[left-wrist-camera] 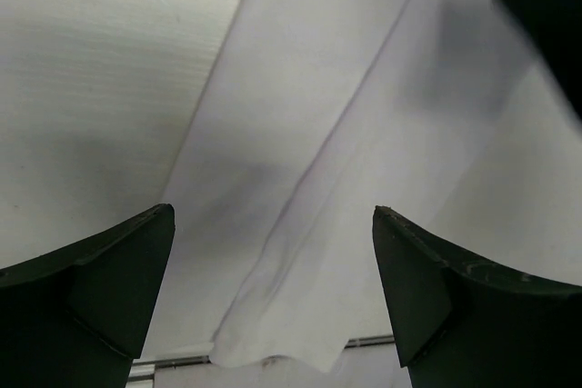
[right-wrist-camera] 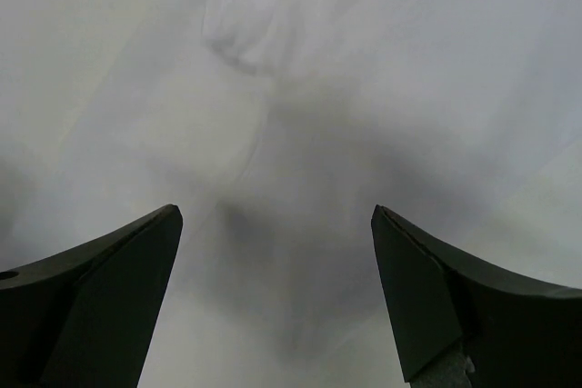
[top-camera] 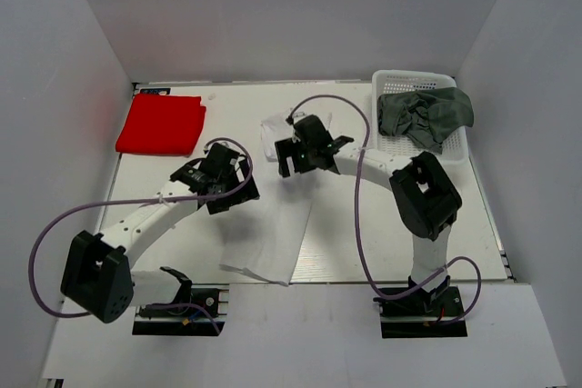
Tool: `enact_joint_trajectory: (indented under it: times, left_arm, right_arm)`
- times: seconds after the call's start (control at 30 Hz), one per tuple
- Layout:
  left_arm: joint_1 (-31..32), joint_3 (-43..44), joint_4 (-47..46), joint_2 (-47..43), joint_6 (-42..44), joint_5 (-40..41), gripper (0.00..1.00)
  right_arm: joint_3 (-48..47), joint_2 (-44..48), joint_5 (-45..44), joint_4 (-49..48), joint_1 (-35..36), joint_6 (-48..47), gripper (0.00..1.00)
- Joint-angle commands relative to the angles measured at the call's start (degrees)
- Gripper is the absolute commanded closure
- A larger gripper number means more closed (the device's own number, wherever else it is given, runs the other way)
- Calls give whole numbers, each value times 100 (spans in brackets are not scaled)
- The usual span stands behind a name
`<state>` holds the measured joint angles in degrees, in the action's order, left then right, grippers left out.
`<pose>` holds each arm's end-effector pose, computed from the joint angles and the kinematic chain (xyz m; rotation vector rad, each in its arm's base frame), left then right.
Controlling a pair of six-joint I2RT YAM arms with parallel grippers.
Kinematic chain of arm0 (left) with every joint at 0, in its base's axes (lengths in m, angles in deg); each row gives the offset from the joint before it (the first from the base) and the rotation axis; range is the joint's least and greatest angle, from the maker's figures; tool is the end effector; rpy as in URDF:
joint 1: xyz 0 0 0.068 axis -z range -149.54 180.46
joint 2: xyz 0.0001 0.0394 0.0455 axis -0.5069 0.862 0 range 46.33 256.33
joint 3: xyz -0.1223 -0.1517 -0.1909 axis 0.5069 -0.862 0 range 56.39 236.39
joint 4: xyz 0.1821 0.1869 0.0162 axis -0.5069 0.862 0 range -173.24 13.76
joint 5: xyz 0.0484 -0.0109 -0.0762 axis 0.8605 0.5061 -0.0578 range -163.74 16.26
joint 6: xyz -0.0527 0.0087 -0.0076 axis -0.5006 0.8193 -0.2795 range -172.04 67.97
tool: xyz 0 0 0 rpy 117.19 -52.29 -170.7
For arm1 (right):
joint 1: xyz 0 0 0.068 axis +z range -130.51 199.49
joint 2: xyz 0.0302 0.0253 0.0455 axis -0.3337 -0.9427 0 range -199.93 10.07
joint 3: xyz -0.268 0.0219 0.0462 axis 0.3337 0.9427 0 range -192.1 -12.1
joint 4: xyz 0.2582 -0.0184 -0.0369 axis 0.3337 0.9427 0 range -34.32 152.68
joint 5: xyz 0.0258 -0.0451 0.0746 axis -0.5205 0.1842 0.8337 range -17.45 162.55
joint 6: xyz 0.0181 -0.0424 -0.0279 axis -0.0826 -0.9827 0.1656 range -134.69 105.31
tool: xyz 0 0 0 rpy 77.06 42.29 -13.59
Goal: Fold and stack the t-shirts
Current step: Rotate the tshirt 90 degrees
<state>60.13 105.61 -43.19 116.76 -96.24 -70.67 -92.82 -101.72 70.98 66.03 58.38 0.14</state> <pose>0.2047 -0.1144 0.2334 -0.3583 2.6631 -0.3558 0.3439 0.2761 0.2111 -0.4725 2.2871 0.4479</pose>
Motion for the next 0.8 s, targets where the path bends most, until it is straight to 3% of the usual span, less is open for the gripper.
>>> enact_joint_trajectory:
  times: [0.0,0.17,0.33,0.63,0.77]
  left_arm:
    - [-67,396,-24,172,-150,668,0]
    - [-190,195,-146,15,-211,844,0]
    - [-242,-340,-208,-590,-369,985,0]
    - [-242,-931,-673,-443,-1,-156,0]
    - [-163,-1150,-1043,-224,369,-676,0]
  right_arm:
    - [767,298,-415,-112,83,705,10]
    - [778,26,-467,-112,-13,714,10]
    - [190,-729,-267,221,-363,521,10]
    - [-1892,-1697,121,976,-936,-147,10]
    - [-1745,-1180,699,750,-840,-691,10]
